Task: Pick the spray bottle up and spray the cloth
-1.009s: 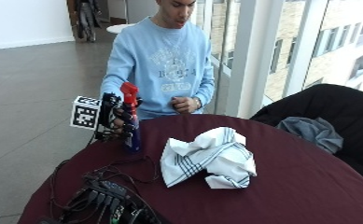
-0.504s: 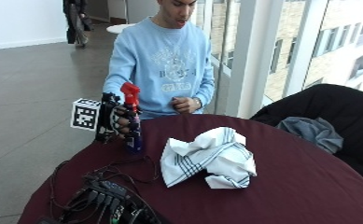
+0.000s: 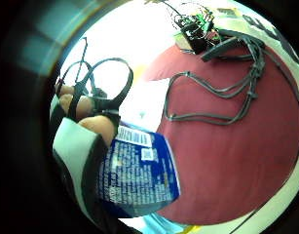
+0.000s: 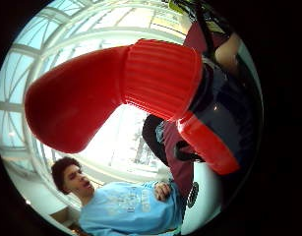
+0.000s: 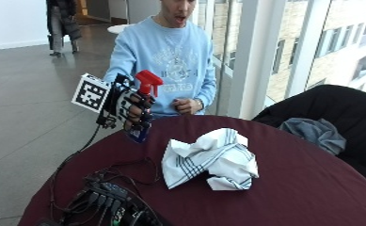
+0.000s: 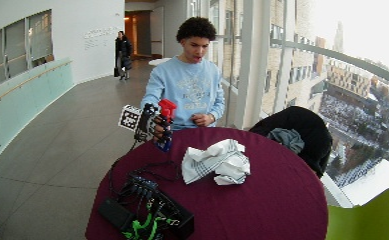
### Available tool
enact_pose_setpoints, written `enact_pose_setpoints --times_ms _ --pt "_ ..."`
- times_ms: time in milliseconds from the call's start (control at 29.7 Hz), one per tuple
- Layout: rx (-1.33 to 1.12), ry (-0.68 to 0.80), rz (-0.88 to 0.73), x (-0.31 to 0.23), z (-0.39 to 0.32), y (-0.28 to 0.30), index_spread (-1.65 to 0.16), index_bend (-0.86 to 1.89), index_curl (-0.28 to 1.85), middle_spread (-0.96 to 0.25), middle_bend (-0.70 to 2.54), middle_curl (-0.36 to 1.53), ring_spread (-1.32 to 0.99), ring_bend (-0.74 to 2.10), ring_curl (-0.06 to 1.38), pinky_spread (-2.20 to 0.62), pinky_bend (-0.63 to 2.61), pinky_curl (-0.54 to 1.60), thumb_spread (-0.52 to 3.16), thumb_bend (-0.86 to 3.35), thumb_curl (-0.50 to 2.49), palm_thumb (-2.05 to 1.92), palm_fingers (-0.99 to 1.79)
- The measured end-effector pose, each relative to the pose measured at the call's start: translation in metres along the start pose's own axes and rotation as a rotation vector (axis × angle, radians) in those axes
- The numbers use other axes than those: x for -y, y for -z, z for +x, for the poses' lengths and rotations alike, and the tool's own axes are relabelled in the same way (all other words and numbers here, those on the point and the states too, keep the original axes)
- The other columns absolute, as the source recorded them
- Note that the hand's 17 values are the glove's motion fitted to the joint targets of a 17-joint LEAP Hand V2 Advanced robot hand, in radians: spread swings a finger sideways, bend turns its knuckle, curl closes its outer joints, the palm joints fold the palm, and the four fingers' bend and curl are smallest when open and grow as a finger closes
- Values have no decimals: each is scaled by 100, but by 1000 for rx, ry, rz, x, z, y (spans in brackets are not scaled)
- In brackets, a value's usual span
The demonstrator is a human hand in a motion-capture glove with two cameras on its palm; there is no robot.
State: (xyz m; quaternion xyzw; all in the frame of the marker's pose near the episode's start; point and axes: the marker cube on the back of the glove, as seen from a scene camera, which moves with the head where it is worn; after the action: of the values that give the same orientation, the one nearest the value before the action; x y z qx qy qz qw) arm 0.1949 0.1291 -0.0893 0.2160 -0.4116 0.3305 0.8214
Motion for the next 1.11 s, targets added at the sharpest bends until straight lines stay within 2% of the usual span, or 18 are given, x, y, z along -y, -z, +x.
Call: enact_pose_setpoints --times_ms 471,774,1110 --pt "-289 -146 -375 60 -50 -24 -28 11 30 -9 27 44 -7 50 37 9 29 37 76 -2 56 101 114" --pt "-399 -249 -499 65 -39 -35 -27 12 30 -9 27 44 -6 52 37 8 30 37 73 -3 58 100 114" --pt "-445 -270 -562 63 -33 -34 -26 12 30 -9 28 44 -5 53 37 7 32 38 71 -3 61 100 114"
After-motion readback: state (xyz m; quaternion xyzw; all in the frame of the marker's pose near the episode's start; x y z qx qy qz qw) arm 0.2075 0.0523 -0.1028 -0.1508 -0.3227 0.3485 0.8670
